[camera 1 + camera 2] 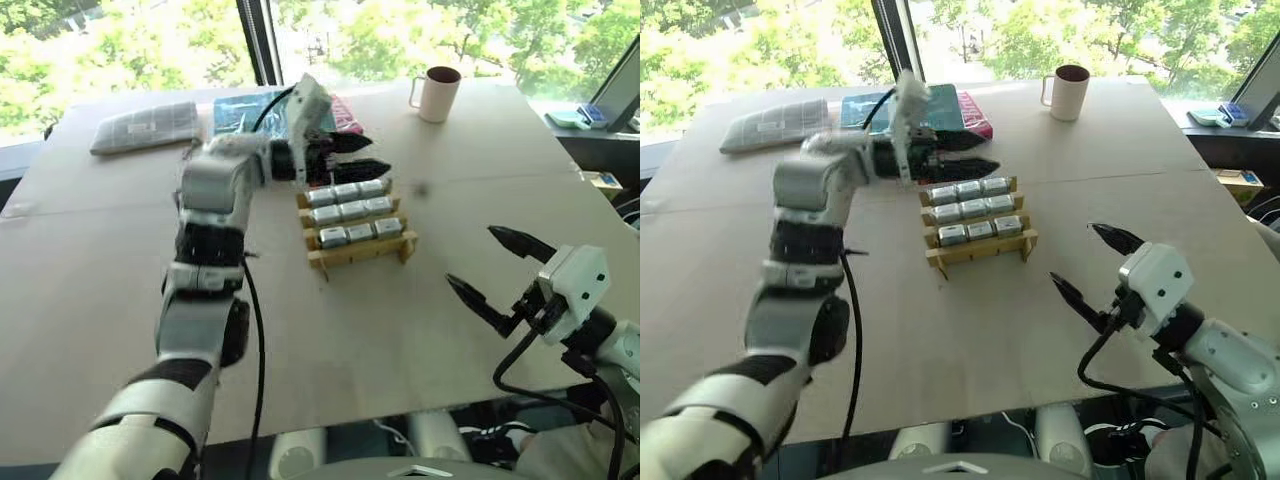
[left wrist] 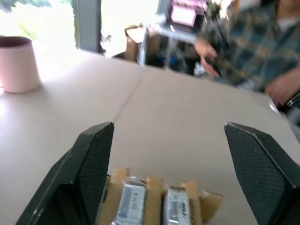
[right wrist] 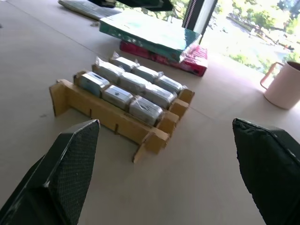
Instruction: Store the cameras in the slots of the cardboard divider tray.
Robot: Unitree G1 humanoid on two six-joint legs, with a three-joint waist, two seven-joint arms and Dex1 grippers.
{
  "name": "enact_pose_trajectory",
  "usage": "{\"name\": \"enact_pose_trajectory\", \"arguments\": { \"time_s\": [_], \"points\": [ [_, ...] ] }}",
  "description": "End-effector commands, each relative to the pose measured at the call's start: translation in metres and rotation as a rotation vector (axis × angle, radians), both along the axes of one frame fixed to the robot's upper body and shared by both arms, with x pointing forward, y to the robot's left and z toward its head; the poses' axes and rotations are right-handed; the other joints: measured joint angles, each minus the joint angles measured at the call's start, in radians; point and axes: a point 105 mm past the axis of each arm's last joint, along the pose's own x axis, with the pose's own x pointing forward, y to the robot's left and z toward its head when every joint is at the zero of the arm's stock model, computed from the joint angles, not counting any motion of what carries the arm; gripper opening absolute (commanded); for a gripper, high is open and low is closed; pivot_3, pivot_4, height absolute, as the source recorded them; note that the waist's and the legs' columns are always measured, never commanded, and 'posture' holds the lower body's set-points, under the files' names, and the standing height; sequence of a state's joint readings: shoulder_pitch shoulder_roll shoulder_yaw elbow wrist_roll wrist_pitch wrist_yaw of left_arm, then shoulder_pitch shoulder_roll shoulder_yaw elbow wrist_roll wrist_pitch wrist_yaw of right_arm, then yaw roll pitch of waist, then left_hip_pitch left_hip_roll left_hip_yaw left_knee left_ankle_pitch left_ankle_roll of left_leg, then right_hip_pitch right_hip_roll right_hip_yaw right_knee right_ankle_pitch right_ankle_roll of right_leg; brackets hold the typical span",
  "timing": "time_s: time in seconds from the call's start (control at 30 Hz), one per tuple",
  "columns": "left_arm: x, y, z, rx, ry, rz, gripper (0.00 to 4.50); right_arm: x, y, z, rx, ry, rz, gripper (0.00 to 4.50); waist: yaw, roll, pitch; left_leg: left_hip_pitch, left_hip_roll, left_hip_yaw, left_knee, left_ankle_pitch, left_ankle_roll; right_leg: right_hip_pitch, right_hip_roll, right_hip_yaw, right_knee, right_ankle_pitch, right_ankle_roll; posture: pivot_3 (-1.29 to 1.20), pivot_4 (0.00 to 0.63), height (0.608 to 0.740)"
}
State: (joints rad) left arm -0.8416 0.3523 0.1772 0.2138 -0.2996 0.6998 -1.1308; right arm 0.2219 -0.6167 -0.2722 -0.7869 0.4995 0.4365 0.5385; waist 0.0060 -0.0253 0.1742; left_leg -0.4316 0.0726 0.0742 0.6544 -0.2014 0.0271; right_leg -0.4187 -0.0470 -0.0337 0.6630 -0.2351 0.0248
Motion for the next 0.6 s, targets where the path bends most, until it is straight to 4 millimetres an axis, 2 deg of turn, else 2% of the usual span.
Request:
{"name": "enact_pose_trajectory", "arguments": {
  "time_s": [0.03,0.1,0.13,0.2,0.33,0.47,0.6],
  "points": [
    [-0.014,0.027,0.011,-0.108,-0.023,0.079,4.15,0.0,-0.018,-0.002,0.039,0.053,-0.038,4.5,0.004,0.0,0.0,0.0,0.0,0.0,0.0,0.0,0.0,0.0,0.0,0.0,0.0,0.0,0.0,0.0,0.15,0.74],
    [-0.016,0.053,-0.008,-0.079,-0.079,0.291,4.49,0.002,-0.032,-0.003,0.005,0.024,-0.106,4.5,0.006,0.001,-0.001,0.0,0.0,-0.001,0.0,0.0,0.0,0.001,0.0,-0.001,-0.001,-0.001,0.001,0.0,0.15,0.74],
    [-0.019,0.061,-0.012,-0.072,-0.099,0.346,4.49,0.003,-0.037,-0.004,-0.006,0.012,-0.133,4.5,0.006,0.001,-0.001,0.002,-0.001,0.0,0.0,0.0,0.0,0.003,-0.001,0.0,-0.001,0.0,0.001,0.0,0.15,0.74],
    [-0.035,0.067,-0.017,-0.09,-0.102,0.359,4.49,0.0,-0.043,-0.005,0.008,0.024,-0.158,4.5,0.009,0.0,-0.001,0.001,-0.001,0.0,0.0,0.0,0.0,0.003,-0.001,-0.001,-0.001,-0.001,0.001,0.0,0.15,0.74],
    [-0.063,0.103,-0.04,-0.057,-0.05,0.533,4.49,-0.015,-0.046,-0.005,-0.002,0.061,-0.164,4.5,0.008,0.001,-0.001,0.002,0.0,-0.001,0.001,0.0,0.0,0.004,-0.002,-0.002,-0.001,-0.001,0.0,0.0,0.15,0.74],
    [-0.081,0.114,-0.056,-0.019,0.002,0.579,4.49,-0.022,-0.042,-0.009,0.011,0.104,-0.154,4.5,0.008,0.0,-0.002,0.004,0.001,-0.001,0.0,0.0,0.0,0.004,-0.002,-0.001,-0.001,-0.004,-0.001,0.0,0.15,0.74],
    [-0.093,0.111,-0.068,0.004,0.032,0.577,4.49,-0.024,-0.034,-0.017,0.016,0.137,-0.127,4.5,0.008,0.0,-0.003,0.005,0.001,-0.001,0.0,-0.001,-0.001,0.005,-0.004,-0.001,-0.001,-0.004,-0.001,0.0,0.15,0.74]
  ]
}}
